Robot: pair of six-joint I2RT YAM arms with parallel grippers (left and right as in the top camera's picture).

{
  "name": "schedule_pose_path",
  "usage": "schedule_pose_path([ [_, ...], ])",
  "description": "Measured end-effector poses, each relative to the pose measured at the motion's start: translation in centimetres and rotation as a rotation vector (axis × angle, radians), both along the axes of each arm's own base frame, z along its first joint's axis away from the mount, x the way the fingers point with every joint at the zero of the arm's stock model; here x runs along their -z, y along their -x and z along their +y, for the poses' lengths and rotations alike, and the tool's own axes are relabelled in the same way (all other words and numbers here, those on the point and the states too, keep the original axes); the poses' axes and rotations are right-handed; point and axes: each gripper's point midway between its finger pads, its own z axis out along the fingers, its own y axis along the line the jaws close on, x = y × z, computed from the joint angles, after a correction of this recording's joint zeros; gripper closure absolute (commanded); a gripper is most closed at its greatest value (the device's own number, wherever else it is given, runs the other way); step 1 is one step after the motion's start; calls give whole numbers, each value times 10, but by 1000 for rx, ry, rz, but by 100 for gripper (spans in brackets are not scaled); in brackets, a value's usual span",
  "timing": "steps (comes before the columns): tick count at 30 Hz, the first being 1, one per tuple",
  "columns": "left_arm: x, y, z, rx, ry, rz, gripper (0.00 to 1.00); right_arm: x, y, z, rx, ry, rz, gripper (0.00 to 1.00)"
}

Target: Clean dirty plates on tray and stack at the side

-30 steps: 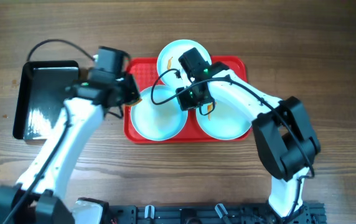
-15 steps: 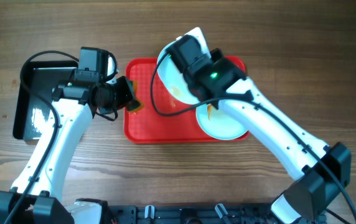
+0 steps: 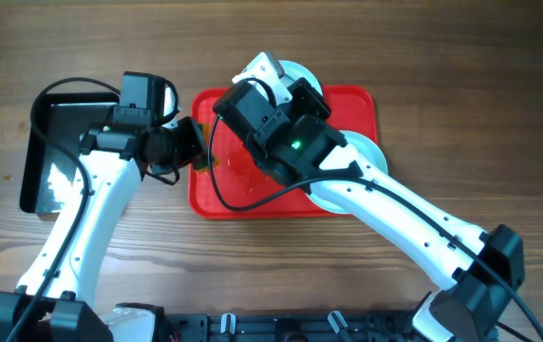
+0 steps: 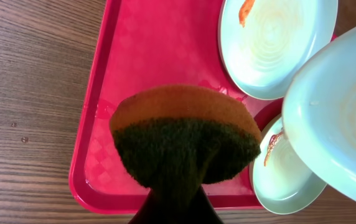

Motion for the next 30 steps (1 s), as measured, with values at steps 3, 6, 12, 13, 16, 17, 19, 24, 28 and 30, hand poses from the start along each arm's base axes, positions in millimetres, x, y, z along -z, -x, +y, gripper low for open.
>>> schedule_pose_path([
  [3, 0, 0, 0, 0, 0, 0, 96, -1, 0, -1, 4, 6, -6, 96],
  [6, 0, 0, 0, 0, 0, 0, 96, -2, -1, -2, 6, 10, -10, 96],
  [12, 0, 0, 0, 0, 0, 0, 96, -4, -2, 0, 7, 1, -21, 96],
  [13, 0, 0, 0, 0, 0, 0, 96, -4, -2, 0, 7, 1, -20, 96],
  [16, 0, 0, 0, 0, 0, 0, 96, 6, -1, 8, -13, -81, 20, 96],
  [17, 0, 0, 0, 0, 0, 0, 96, 19, -1, 18, -46, -188, 97, 96],
  [19, 0, 1, 0, 0, -1, 3, 96, 48, -6, 21, -59, -456, 295, 96],
  [24, 2, 3, 1, -1, -5, 14, 96, 74, -47, -101, 332, -765, 388, 96],
  [28, 2, 3, 1, -1, -5, 15, 96, 78, -60, -258, 689, -898, 260, 96],
  [30, 2, 3, 1, -1, -5, 15, 96, 100, -43, -336, 891, -947, 187, 96],
])
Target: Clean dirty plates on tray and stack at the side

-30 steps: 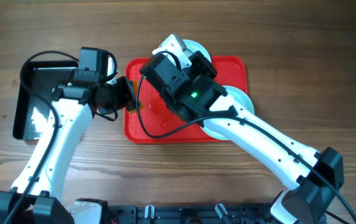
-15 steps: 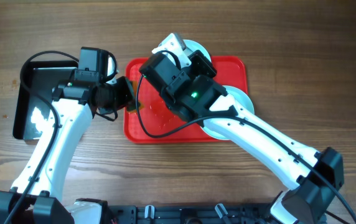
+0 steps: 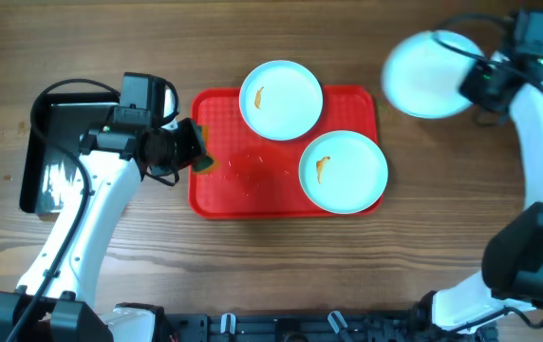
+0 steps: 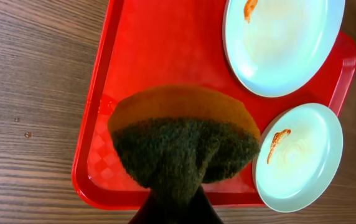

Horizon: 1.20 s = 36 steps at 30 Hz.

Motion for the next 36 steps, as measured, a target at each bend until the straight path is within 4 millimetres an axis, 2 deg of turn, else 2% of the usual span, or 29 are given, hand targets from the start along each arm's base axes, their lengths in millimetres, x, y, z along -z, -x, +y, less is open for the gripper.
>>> schedule_pose_path([
  [2, 0, 0, 0, 0, -1, 2, 96, 23, 16, -40, 125, -17, 3, 95],
  [3, 0, 0, 0, 0, -1, 2, 96, 31, 23, -51, 168, -24, 6, 96],
  [5, 0, -1, 0, 0, 1, -4, 96, 41, 23, -56, 192, -32, -7, 96],
  [9, -1, -2, 0, 0, 1, -9, 96, 75, 20, -47, 197, -108, 49, 93],
  [10, -1, -2, 0, 0, 1, -9, 96, 79, 20, -44, 195, -123, 58, 82],
  [11, -1, -2, 0, 0, 1, -9, 96, 80, 22, -41, 194, -137, 66, 63],
  [12, -1, -2, 0, 0, 1, -10, 96, 81, 25, -39, 198, -147, 79, 54],
  [15, -1, -3, 0, 0, 1, -13, 96, 85, 31, -31, 184, -186, 109, 49],
  [19, -1, -3, 0, 0, 1, -13, 96, 84, 28, 6, 27, -335, 105, 46],
  [21, -1, -3, 0, 0, 1, -13, 96, 79, 24, 42, -113, -423, 98, 38],
  [22, -1, -3, 0, 0, 2, -13, 96, 78, 22, 59, -164, -448, 99, 23],
  [23, -1, -3, 0, 0, 2, -14, 96, 75, 20, 81, -230, -470, 102, 0],
  [25, -2, -4, 0, 0, 2, -17, 96, 64, 10, 127, -370, -469, 92, 1],
  [26, -2, -4, 0, 0, 2, -17, 96, 52, -1, 158, -471, -438, 65, 1],
  [29, -2, -4, -1, 0, 2, -19, 96, 23, -32, 228, -669, -271, -65, 2],
  [31, -1, -5, -1, 0, 2, -17, 96, 16, -40, 254, -708, -175, -112, 3],
  [33, 3, -5, -1, 0, 0, -5, 96, 18, -51, 271, -700, -72, -150, 3],
  [35, 10, -5, -1, 0, -3, 17, 96, 40, -58, 275, -670, -28, -126, 3],
  [36, 13, -5, -1, 0, -4, 28, 96, 62, -63, 274, -643, -22, -97, 4],
])
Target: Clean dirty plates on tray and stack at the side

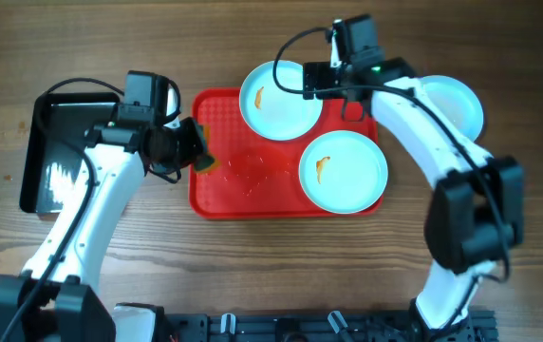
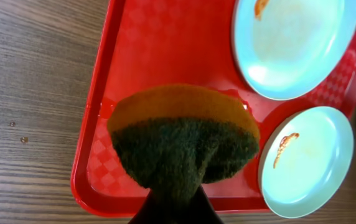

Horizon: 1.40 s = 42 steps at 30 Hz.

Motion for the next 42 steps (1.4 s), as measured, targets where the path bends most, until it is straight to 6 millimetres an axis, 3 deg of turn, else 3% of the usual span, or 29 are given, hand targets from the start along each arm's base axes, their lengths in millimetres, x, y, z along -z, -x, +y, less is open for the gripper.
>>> schedule_pose_path([
  [1, 3, 0, 0, 0, -1, 9, 96, 24, -1, -2, 23, 6, 41, 9],
  [4, 5, 0, 0, 0, -2, 15, 96, 69, -6, 7, 30, -38, 97, 27],
  [6, 5, -1, 0, 0, -2, 11, 96, 78, -7, 15, 26, -83, 111, 40],
  [12, 4, -4, -1, 0, 0, 1, 96, 76, -8, 23, 16, -132, 112, 86],
  [15, 4, -4, -1, 0, 0, 0, 96, 78, -3, 26, 2, -146, 137, 96],
  [22, 4, -4, -1, 0, 0, -2, 96, 82, 26, 49, -66, -221, 255, 96],
  [30, 4, -4, -1, 0, 0, -2, 96, 90, 92, 108, -215, -206, 416, 96],
  [36, 4, -5, -1, 1, 0, -3, 96, 92, 118, 102, -285, -171, 511, 96],
  [42, 17, 0, -16, 83, -17, 5, 96, 92, 122, 100, -310, -164, 524, 95],
])
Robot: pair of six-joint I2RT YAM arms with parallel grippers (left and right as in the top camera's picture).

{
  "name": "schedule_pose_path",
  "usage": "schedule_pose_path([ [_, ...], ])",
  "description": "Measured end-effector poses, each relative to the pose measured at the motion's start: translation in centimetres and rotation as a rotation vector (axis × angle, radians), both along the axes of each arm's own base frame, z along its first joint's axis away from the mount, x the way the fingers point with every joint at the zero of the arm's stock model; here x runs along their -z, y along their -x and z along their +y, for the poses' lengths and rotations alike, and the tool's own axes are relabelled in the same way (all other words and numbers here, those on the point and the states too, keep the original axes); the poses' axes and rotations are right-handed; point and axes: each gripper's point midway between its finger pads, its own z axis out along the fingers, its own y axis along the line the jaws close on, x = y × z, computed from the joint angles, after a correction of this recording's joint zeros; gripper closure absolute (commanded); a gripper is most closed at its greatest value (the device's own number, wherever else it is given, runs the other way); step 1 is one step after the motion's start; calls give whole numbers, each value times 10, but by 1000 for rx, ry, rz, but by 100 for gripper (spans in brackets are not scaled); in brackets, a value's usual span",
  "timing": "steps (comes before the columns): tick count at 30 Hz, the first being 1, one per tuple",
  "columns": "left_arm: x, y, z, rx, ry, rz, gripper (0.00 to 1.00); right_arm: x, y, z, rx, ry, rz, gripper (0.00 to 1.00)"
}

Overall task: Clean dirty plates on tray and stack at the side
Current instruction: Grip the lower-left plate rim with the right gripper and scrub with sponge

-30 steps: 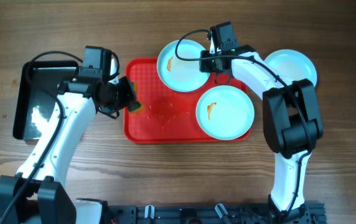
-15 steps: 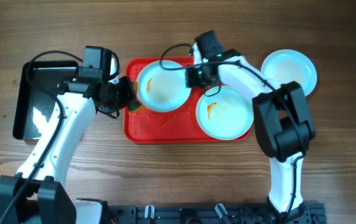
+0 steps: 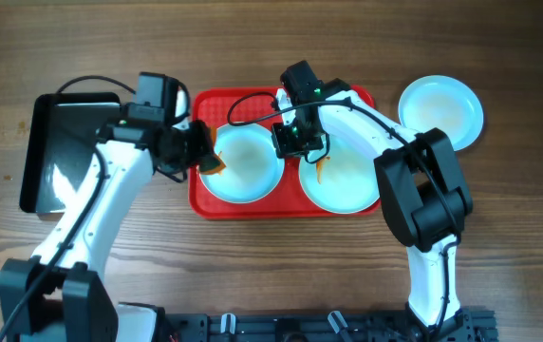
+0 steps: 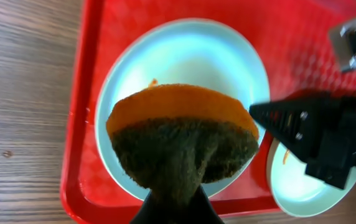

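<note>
A red tray (image 3: 200, 195) carries two dirty pale plates. The left plate (image 3: 248, 171) has a small orange stain and lies under the sponge. My left gripper (image 3: 198, 152) is shut on a sponge (image 4: 184, 140) with a green scrub face and an orange back, held over that plate (image 4: 190, 59). My right gripper (image 3: 289, 142) pinches this plate's right rim, and its black fingers (image 4: 284, 118) show in the left wrist view. The second plate (image 3: 347, 185), with an orange smear, sits at the tray's right (image 4: 299, 183). A clean plate (image 3: 440, 112) rests on the table to the right.
A black rectangular tray (image 3: 58, 152) lies on the wooden table left of the left arm. The right arm's links cross over the tray's far right corner. Cables loop above the tray's far edge.
The plate from the tray's far edge now lies at the tray's left middle, with my right gripper on its right rim. The sponge in my left gripper is now over that plate.
At first my right gripper held a plate over the tray, beside the sponge. Then it held that plate out to the right of the tray. Then the plate lay on the table and the gripper was at the far plate, now at the tray's left under the sponge.
</note>
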Motion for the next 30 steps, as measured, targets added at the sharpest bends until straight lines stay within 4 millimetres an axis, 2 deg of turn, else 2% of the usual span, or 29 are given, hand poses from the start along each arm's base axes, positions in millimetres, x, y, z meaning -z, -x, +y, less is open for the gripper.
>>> schedule_pose_path([
  [1, 5, 1, -6, 19, -4, 8, 96, 0, 0, 0, 0, -1, 0, 95],
  [2, 10, 1, -11, 36, -6, 15, 96, 0, 0, 0, 0, -1, 0, 83],
  [4, 21, 0, -21, 62, -10, 32, 96, 0, 1, 1, -4, -6, 3, 93],
  [7, 37, -2, -24, 71, -17, 58, 96, 0, 2, 0, -3, -3, 7, 94],
  [9, 54, -4, -25, 73, -25, 90, 96, 1, 0, 1, 7, -10, 0, 96],
  [14, 73, -14, -33, 90, -7, 88, 96, 1, -1, 2, 18, -18, -4, 96],
  [16, 83, -11, -41, 111, -4, 107, 96, 1, -1, 2, 21, -18, -3, 92],
  [18, 85, -10, -44, 120, -1, 112, 96, 1, -2, 2, 24, -17, -2, 87],
  [19, 86, -9, -46, 124, 1, 114, 96, 0, -1, 3, 25, -20, -1, 96],
  [26, 86, -11, -49, 131, 3, 102, 96, 1, -1, 3, 33, -21, 1, 96],
  [30, 84, -12, -66, 174, 10, 68, 96, 1, -1, 3, 38, -22, 2, 96],
])
